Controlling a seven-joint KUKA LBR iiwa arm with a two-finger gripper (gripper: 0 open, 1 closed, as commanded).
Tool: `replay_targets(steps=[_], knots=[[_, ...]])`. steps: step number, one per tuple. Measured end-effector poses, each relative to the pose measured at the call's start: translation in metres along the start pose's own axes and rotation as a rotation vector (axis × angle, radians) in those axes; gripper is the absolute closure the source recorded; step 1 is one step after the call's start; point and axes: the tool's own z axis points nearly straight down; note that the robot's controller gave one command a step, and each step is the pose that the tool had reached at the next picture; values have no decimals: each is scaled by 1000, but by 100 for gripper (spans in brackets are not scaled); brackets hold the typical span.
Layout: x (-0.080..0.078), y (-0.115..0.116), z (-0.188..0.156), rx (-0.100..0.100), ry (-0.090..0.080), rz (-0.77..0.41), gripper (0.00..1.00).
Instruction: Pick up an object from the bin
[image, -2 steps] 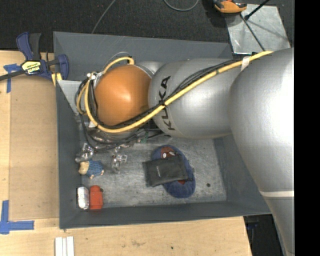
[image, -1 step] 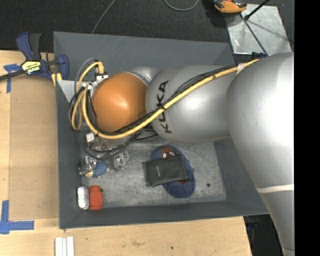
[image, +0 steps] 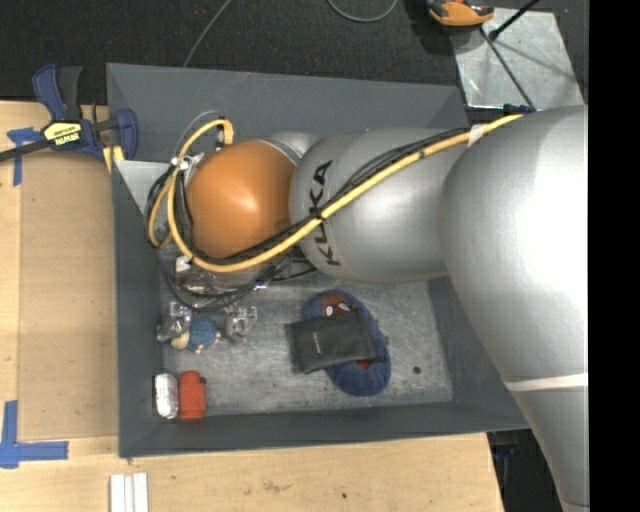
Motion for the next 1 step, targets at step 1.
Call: replay_targets(steps=[1], knots=[[-3, 0, 0, 1, -7, 2, 100]])
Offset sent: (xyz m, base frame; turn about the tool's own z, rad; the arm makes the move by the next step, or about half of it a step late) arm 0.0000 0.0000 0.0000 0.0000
